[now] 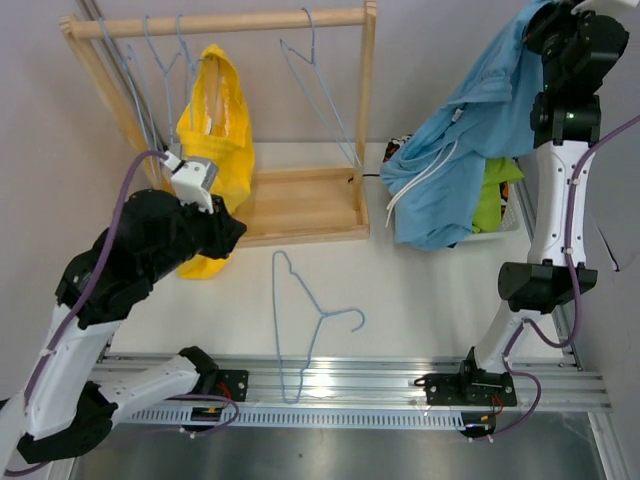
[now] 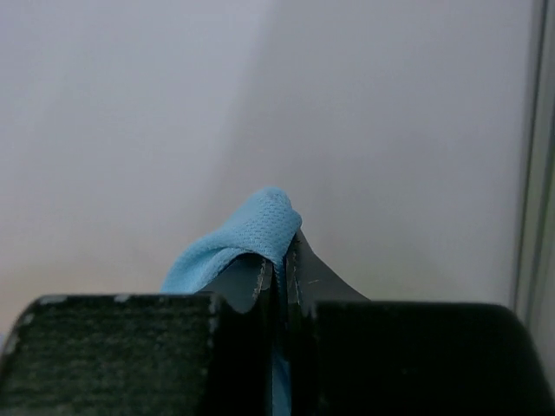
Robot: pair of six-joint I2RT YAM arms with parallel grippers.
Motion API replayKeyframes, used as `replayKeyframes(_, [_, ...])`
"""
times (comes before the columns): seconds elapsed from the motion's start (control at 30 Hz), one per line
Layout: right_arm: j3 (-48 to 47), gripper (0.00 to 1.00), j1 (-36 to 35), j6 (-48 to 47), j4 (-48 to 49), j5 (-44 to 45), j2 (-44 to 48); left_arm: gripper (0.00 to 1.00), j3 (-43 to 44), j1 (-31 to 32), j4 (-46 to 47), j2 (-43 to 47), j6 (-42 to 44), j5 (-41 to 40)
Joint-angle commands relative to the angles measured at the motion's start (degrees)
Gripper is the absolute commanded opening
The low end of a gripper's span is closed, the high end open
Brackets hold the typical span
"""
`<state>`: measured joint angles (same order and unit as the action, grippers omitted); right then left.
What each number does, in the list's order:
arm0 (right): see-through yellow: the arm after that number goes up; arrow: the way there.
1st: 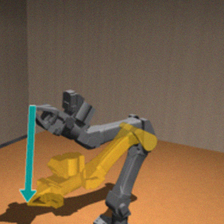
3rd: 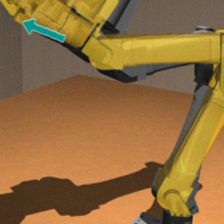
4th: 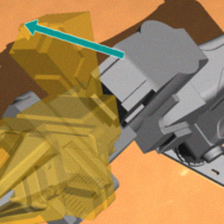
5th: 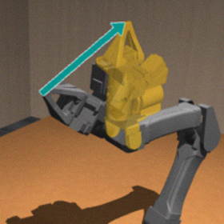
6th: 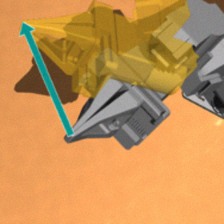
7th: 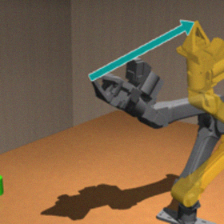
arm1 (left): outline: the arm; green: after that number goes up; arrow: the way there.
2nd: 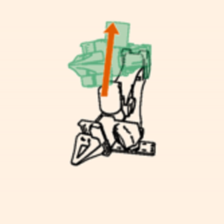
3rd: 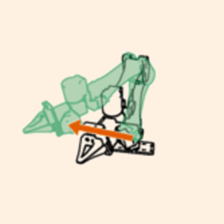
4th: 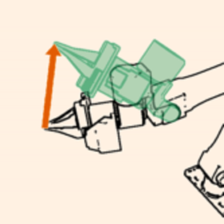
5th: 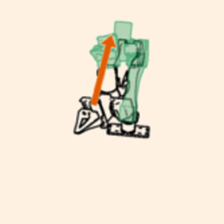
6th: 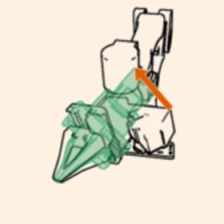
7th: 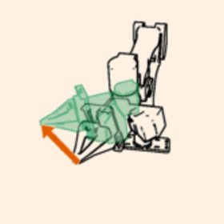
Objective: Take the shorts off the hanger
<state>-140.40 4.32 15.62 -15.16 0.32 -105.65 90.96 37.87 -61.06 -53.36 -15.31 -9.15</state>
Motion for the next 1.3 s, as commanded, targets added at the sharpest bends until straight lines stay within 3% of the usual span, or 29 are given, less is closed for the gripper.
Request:
replayKeyframes(0.0, [3.8,0.0,1.4,-0.8,9.4,3.1,-1.9,0.3,-5.1,0.3,4.9,-1.7,0.2,3.8])
replayKeyframes(0.07, [8.8,0.0,1.7,-0.8,9.0,3.2,-2.3,0.46,-8.5,0.3,6.6,-3.6,0.3,4.5])
replayKeyframes(0.2, [30.7,0.01,1.8,1.1,16.5,4.3,2.9,0.6,-16.1,0.3,10.0,-8.1,-1.6,4.0])
replayKeyframes(0.23, [36.5,0.44,1.9,1.6,16.5,5.2,3.9,0.61,-17.6,0.3,10.6,-10.5,-2.0,4.1])
replayKeyframes(0.3, [40.4,0.98,2.5,3.5,13.0,5.7,4.0,0.63,-19.9,0.3,11.7,-12.8,-3.0,4.7])
replayKeyframes(0.53, [59.3,0.99,2.8,9.2,14.5,4.0,11.2,0.62,-27.9,0.9,17.5,-18.9,-6.7,8.2])
replayKeyframes(0.73, [74.5,0.99,1.0,9.3,16.4,3.8,24.5,0.61,-30.6,11.0,14.2,-17.7,-10.3,7.3])
replayKeyframes(0.97, [81.1,1.0,1.2,9.4,12.4,3.4,37.2,0.61,-37.3,26.4,11.4,-14.6,-21.8,5.5])
replayKeyframes(1.27, [83.9,1.0,1.1,9.9,7.7,0.7,46.0,0.59,-45.8,39.7,13.2,-8.8,-38.5,2.6])
